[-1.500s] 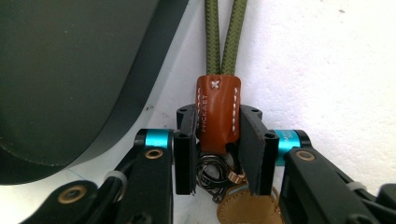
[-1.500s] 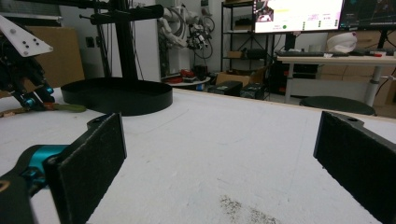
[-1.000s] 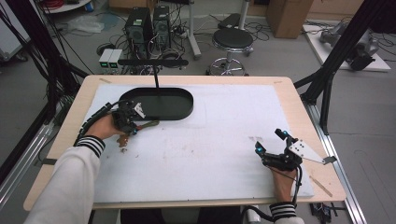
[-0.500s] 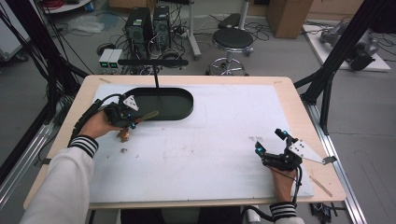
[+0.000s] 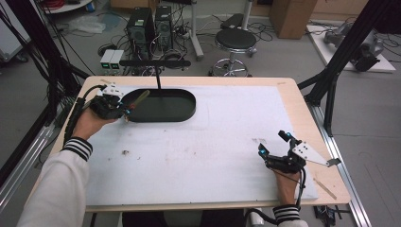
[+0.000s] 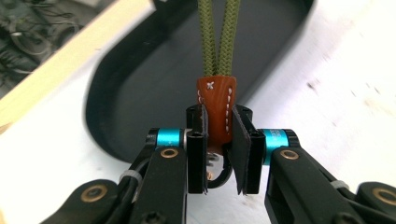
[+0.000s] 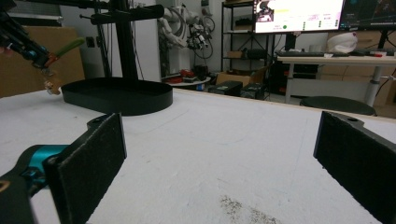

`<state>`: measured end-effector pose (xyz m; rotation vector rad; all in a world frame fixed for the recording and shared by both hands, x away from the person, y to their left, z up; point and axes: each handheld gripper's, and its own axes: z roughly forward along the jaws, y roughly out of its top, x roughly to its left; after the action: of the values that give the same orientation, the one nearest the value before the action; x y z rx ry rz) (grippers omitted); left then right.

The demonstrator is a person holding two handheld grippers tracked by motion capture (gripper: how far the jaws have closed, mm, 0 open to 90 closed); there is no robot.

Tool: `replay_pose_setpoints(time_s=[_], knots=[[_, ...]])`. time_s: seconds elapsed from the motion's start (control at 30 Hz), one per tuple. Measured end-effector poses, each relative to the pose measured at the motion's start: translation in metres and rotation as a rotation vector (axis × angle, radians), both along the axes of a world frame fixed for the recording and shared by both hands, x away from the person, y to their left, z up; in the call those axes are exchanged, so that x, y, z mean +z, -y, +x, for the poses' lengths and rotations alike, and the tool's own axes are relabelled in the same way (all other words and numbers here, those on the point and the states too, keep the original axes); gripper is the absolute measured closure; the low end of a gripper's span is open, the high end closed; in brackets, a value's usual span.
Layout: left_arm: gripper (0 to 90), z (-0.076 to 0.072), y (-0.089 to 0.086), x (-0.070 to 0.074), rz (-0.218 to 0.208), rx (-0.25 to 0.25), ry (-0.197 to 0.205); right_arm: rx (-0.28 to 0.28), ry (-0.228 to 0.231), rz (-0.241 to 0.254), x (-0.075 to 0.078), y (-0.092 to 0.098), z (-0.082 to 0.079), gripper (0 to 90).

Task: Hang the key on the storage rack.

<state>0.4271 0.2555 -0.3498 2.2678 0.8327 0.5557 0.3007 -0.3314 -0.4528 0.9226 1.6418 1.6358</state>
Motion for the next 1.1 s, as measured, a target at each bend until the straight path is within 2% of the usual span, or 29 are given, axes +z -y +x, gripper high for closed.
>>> replay_pose_setpoints(time_s=[0.1, 0.23, 0.3, 0.33, 0.37, 0.4, 0.6, 0.63, 0.73, 0.77, 0.8, 0.83, 0.9, 1.0, 1.03, 1.1], knots=[[77.1, 0.000, -0.006, 0.002, -0.043, 0.047, 0.011, 0.000, 0.001, -0.003, 0.000, 0.000, 0.000, 1.4], [77.1, -0.001, -0.013, 0.008, -0.081, 0.108, 0.064, 0.000, 0.001, -0.003, 0.000, 0.000, 0.000, 1.4], [77.1, -0.001, -0.014, 0.010, -0.092, 0.116, 0.072, -0.001, 0.001, -0.006, 0.000, 0.000, 0.000, 1.4], [77.1, -0.002, -0.017, 0.013, -0.123, 0.141, 0.095, -0.001, 0.001, -0.005, 0.000, 0.000, 0.000, 1.4], [77.1, -0.002, -0.018, 0.014, -0.134, 0.154, 0.107, -0.001, 0.001, -0.004, 0.000, 0.000, 0.000, 1.4], [77.0, -0.002, -0.018, 0.014, -0.134, 0.154, 0.107, -0.001, 0.003, -0.006, 0.000, 0.000, 0.000, 1.4], [77.1, -0.006, -0.022, 0.022, -0.157, 0.235, 0.198, -0.001, 0.002, -0.006, 0.000, 0.000, 0.000, 1.4], [77.1, -0.006, -0.023, 0.023, -0.172, 0.245, 0.196, -0.002, 0.003, -0.005, 0.000, 0.000, 0.000, 1.4], [77.0, -0.005, -0.024, 0.024, -0.173, 0.262, 0.202, -0.001, 0.002, -0.002, 0.000, 0.000, 0.000, 1.4], [77.0, -0.004, -0.025, 0.024, -0.196, 0.265, 0.192, 0.000, 0.003, -0.002, 0.000, 0.000, 0.000, 1.4], [77.0, -0.004, -0.026, 0.025, -0.215, 0.290, 0.204, -0.001, 0.002, -0.002, 0.000, 0.000, 0.000, 1.4], [77.0, -0.003, -0.026, 0.026, -0.220, 0.295, 0.202, -0.001, 0.003, -0.004, 0.000, 0.000, 0.000, 1.4], [77.1, -0.002, -0.025, 0.027, -0.202, 0.304, 0.213, -0.001, 0.002, 0.000, 0.000, 0.000, 0.000, 1.4], [77.0, -0.001, -0.025, 0.028, -0.219, 0.305, 0.210, -0.001, 0.002, 0.000, 0.000, 0.000, 0.000, 1.4], [77.0, 0.001, -0.024, 0.029, -0.200, 0.311, 0.217, -0.001, 0.002, 0.001, 0.000, 0.000, 0.000, 1.4], [77.0, 0.002, -0.024, 0.030, -0.201, 0.318, 0.222, -0.001, 0.000, 0.002, 0.000, 0.000, 0.000, 1.4]])
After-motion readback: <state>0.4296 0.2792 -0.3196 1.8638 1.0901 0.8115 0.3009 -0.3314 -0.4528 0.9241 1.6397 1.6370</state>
